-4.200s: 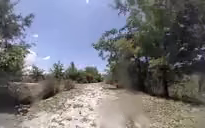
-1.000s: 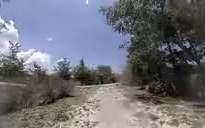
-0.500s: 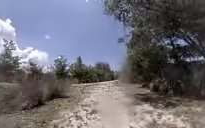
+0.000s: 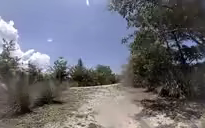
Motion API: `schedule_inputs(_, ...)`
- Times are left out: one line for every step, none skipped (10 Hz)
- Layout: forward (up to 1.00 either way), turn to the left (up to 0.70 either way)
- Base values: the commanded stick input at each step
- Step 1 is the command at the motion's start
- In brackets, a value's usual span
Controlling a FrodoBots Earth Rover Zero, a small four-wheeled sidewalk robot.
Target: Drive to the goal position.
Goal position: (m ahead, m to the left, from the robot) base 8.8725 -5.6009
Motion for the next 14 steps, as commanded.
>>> schedule_inputs(0.85, 0.0)
schedule_inputs(0.85, 0.0)
schedule_inputs(0.85, 0.0)
schedule_inputs(0.85, 0.0)
schedule_inputs(0.85, 0.0)
schedule_inputs(0.85, 0.0)
schedule_inputs(0.85, 0.0)
schedule_inputs(0.85, 0.0)
schedule_inputs(0.85, 0.0)
schedule_inputs(0.85, 0.0)
schedule_inputs(0.85, 0.0)
schedule_inputs(0.85, 0.0)
schedule_inputs(0.85, 0.0)
schedule_inputs(0.85, 0.0)
